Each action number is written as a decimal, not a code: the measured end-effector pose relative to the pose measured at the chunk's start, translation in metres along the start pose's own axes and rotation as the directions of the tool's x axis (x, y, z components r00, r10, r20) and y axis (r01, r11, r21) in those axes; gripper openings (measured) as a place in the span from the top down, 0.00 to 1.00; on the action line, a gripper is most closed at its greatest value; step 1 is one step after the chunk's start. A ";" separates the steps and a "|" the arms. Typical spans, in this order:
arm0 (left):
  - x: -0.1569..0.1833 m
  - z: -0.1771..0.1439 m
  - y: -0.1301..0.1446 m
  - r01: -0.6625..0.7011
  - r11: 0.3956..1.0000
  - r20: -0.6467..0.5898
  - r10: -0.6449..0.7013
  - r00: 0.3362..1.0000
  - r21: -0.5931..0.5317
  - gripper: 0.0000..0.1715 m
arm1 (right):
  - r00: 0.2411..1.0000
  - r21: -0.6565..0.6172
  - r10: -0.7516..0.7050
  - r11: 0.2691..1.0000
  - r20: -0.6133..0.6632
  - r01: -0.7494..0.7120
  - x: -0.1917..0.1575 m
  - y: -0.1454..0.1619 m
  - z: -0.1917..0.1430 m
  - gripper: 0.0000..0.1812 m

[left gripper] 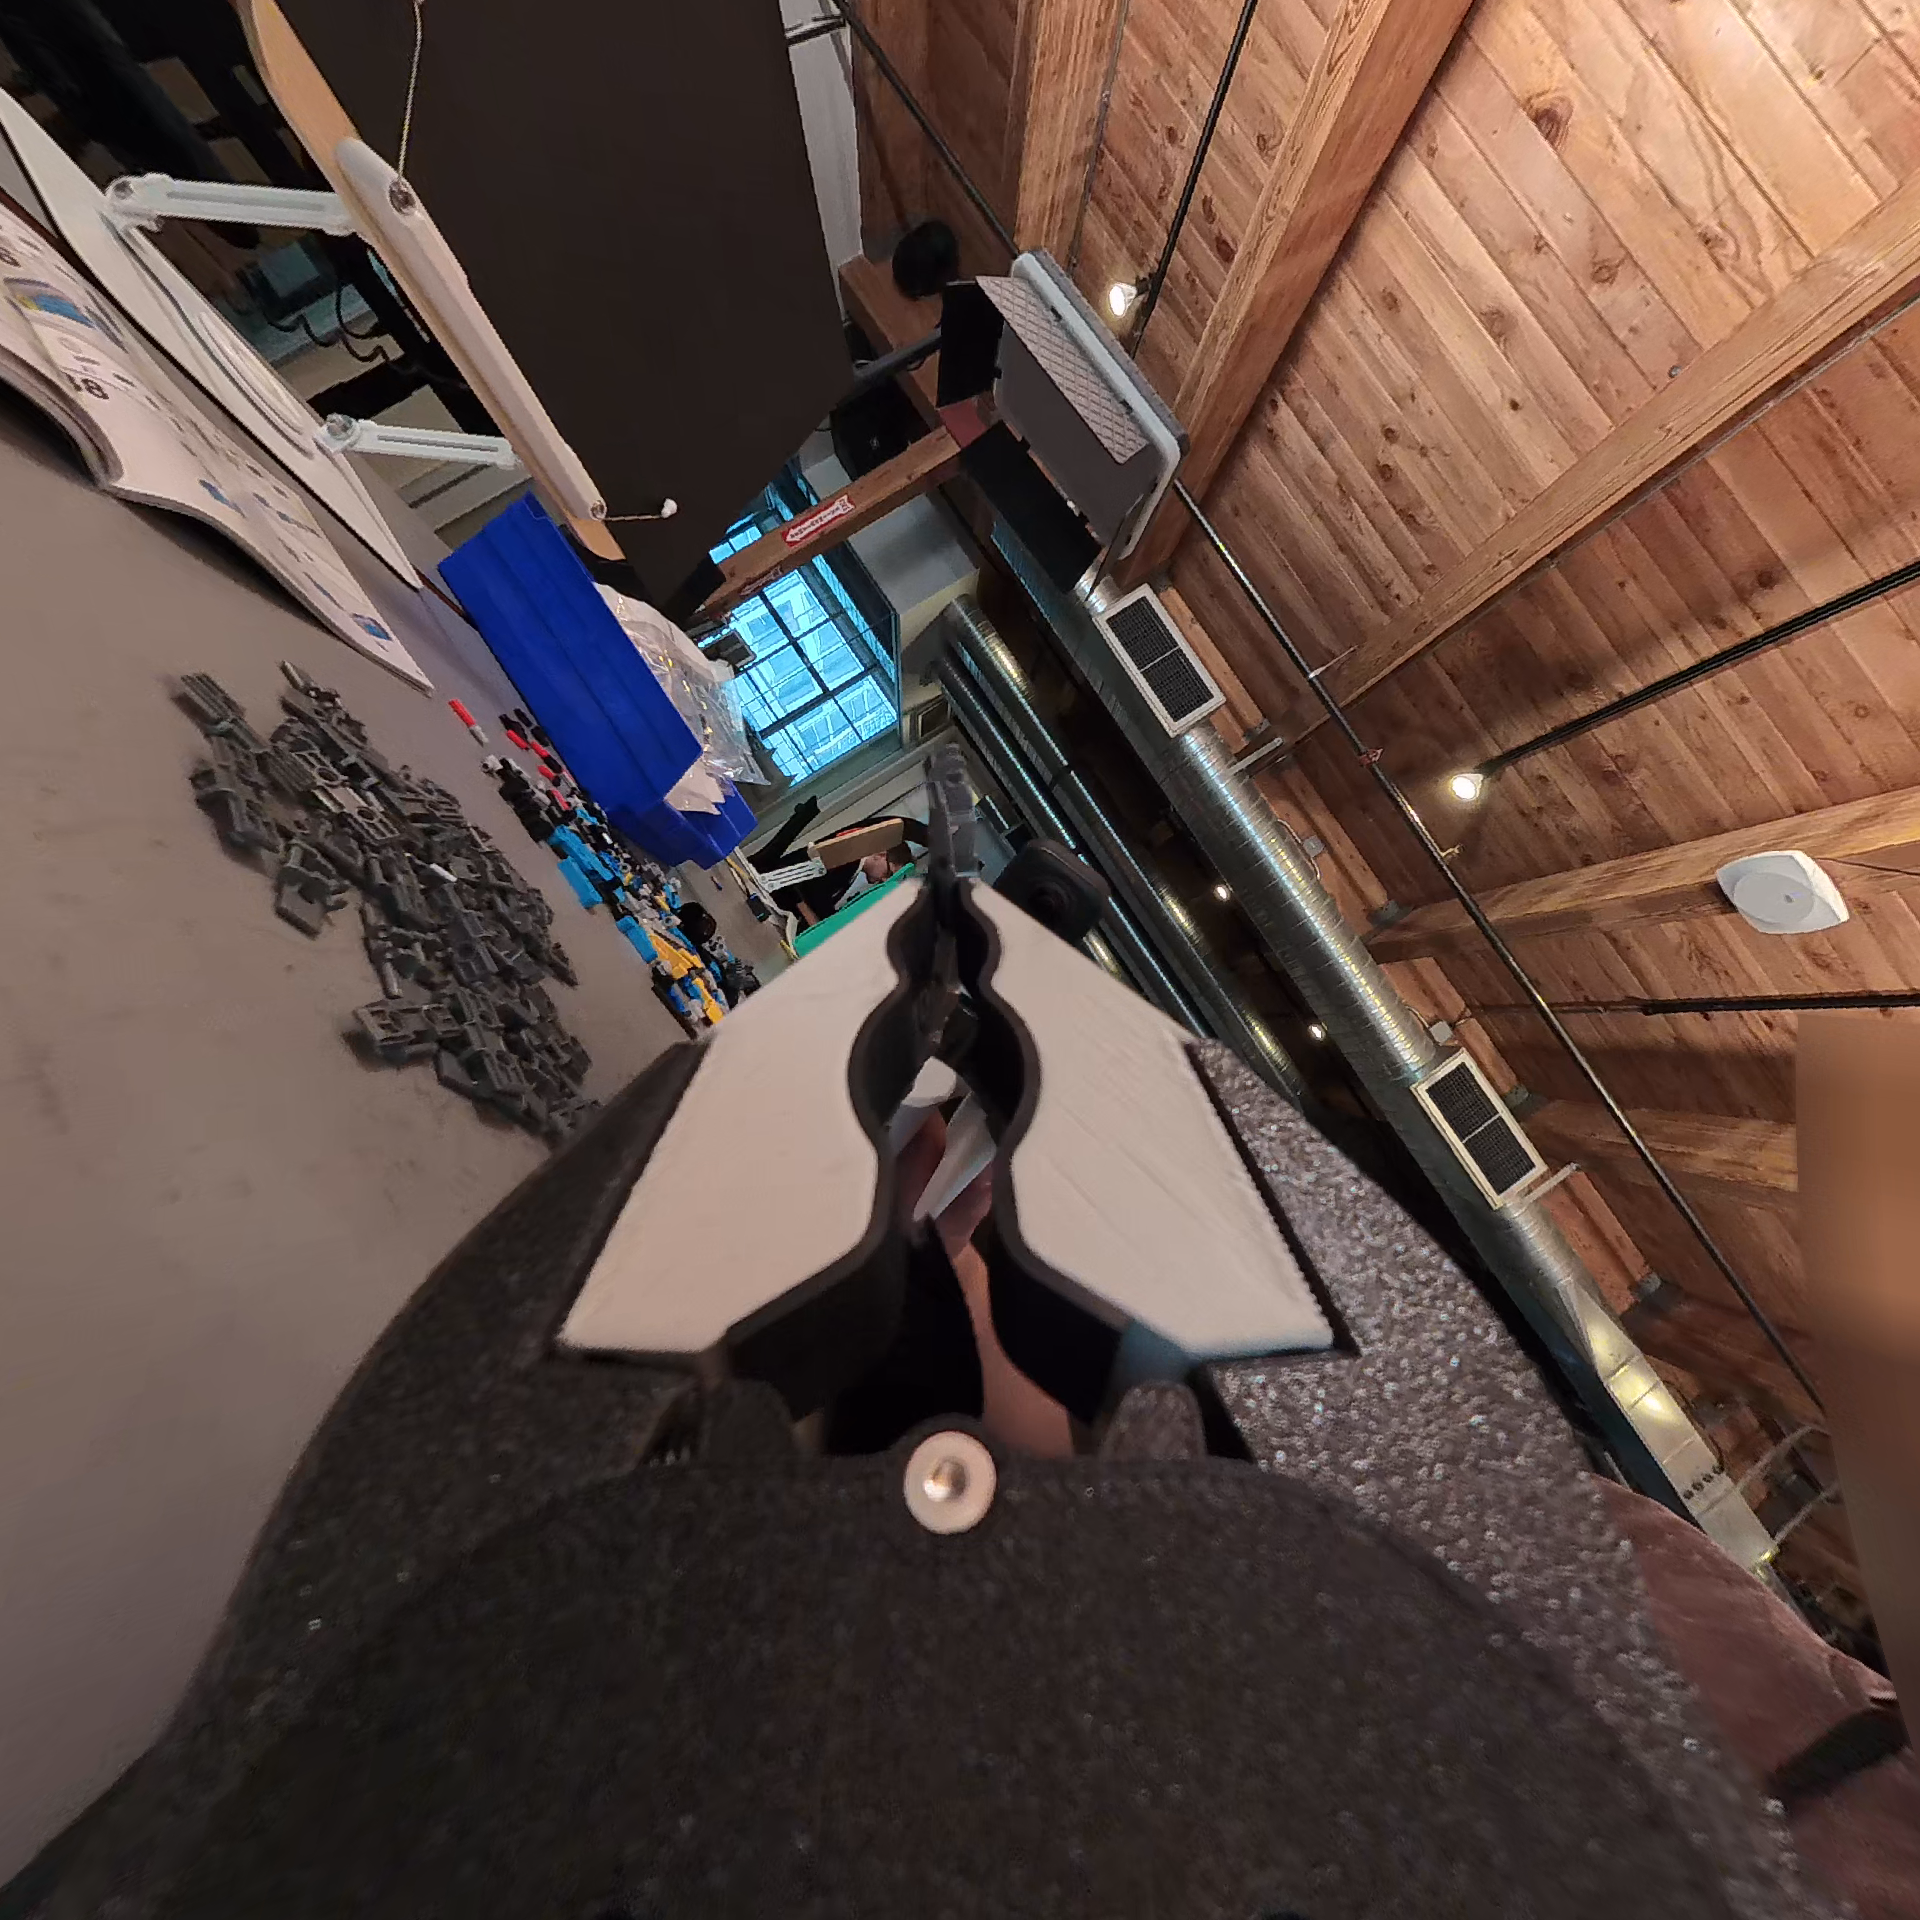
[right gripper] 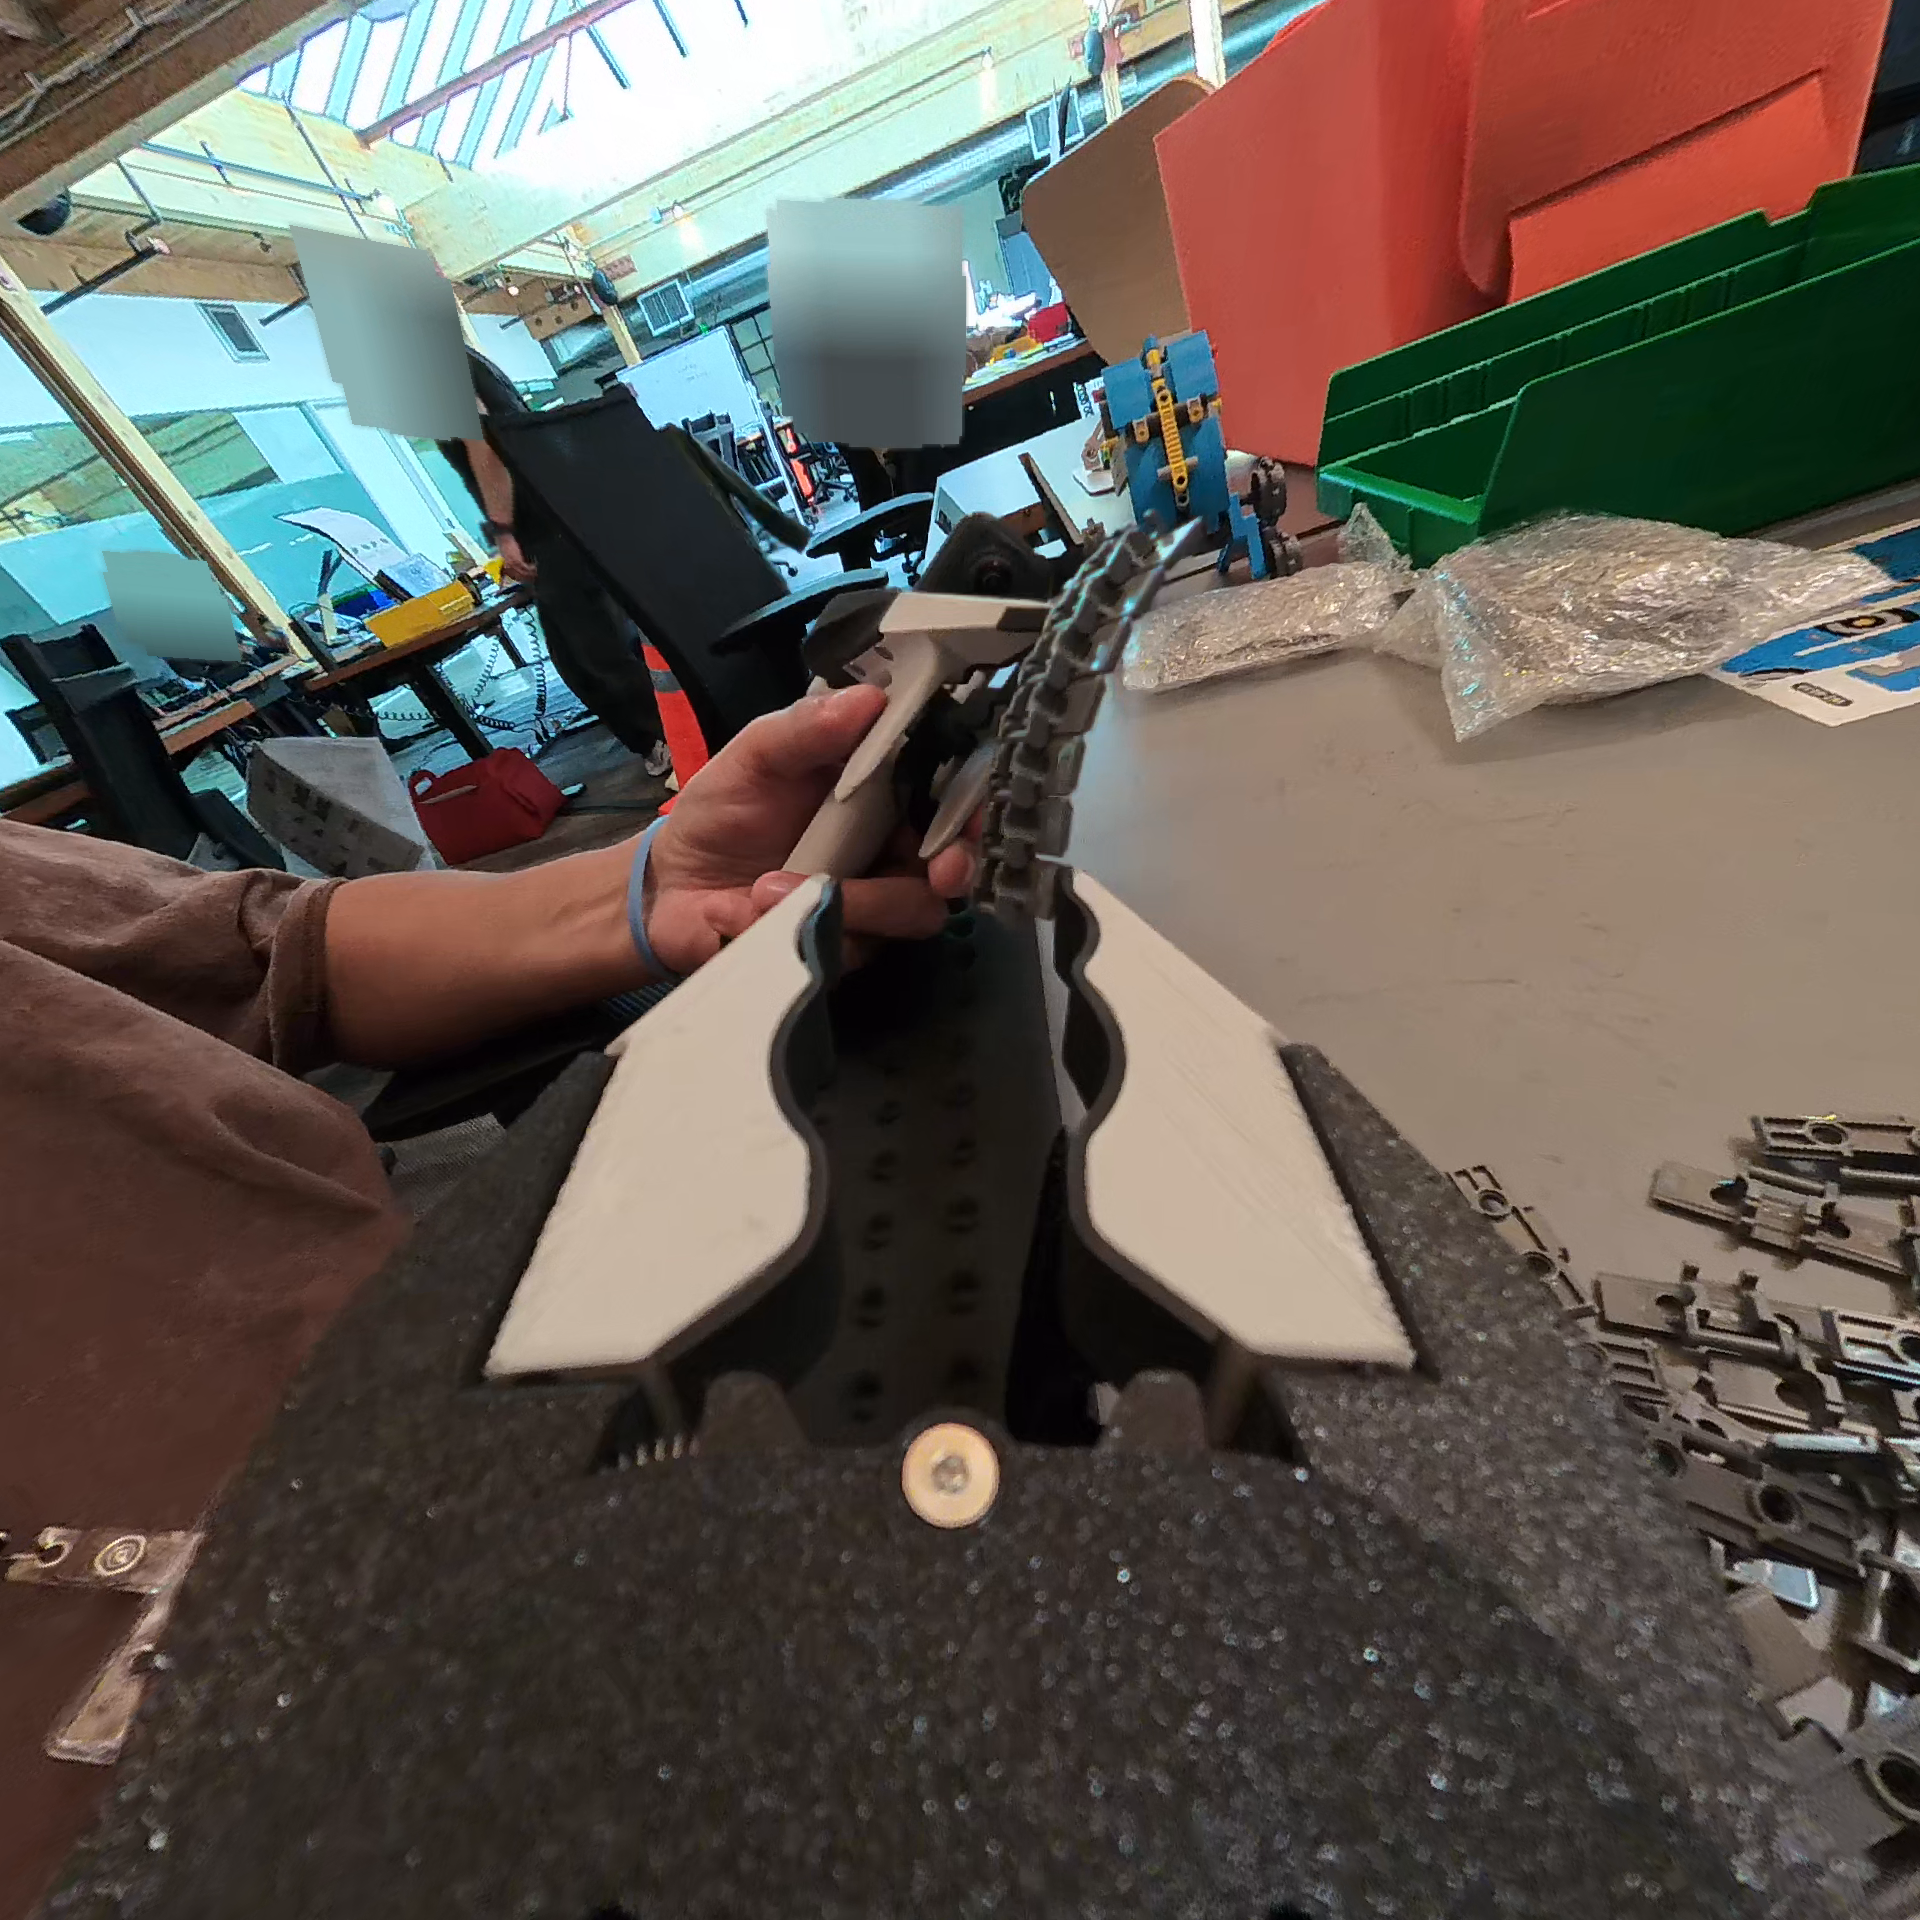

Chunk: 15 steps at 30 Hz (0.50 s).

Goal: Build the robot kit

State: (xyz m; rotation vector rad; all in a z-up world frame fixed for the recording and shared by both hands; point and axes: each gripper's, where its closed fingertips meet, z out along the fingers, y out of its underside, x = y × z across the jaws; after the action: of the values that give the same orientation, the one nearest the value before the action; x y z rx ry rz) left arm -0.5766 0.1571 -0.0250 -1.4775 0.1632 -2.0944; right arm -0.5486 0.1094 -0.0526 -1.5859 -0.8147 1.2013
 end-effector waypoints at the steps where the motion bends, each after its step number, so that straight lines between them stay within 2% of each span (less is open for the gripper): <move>1: 0.001 0.000 0.000 -0.006 1.000 -0.002 0.006 1.000 -0.004 0.99 | 1.000 0.009 0.006 1.000 0.005 -0.006 0.000 -0.001 -0.001 0.78; 4: 0.007 0.005 0.013 -0.108 0.991 -0.005 0.108 0.994 -0.075 0.99 | 0.999 0.077 0.029 0.997 0.034 -0.032 -0.002 -0.012 -0.009 0.79; 8: 0.013 0.015 0.049 -0.298 0.921 -0.016 0.303 0.953 -0.251 0.99 | 0.979 0.166 0.121 0.975 0.162 -0.148 -0.010 -0.026 -0.020 0.80; 12: 0.014 0.019 0.067 -0.354 0.872 -0.046 0.360 0.932 -0.338 0.99 | 0.940 0.175 0.204 0.951 0.274 -0.257 -0.013 -0.031 -0.027 0.85; 15: 0.015 0.020 0.077 -0.366 0.846 -0.069 0.369 0.927 -0.387 0.99 | 0.923 0.163 0.242 0.940 0.299 -0.299 -0.011 -0.031 -0.027 0.84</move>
State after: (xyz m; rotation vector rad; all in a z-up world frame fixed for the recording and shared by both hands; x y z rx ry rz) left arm -0.5332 0.0896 -0.0365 -1.5267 0.8443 -1.8031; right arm -0.5246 0.1017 -0.0182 -1.4096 -0.6282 1.6811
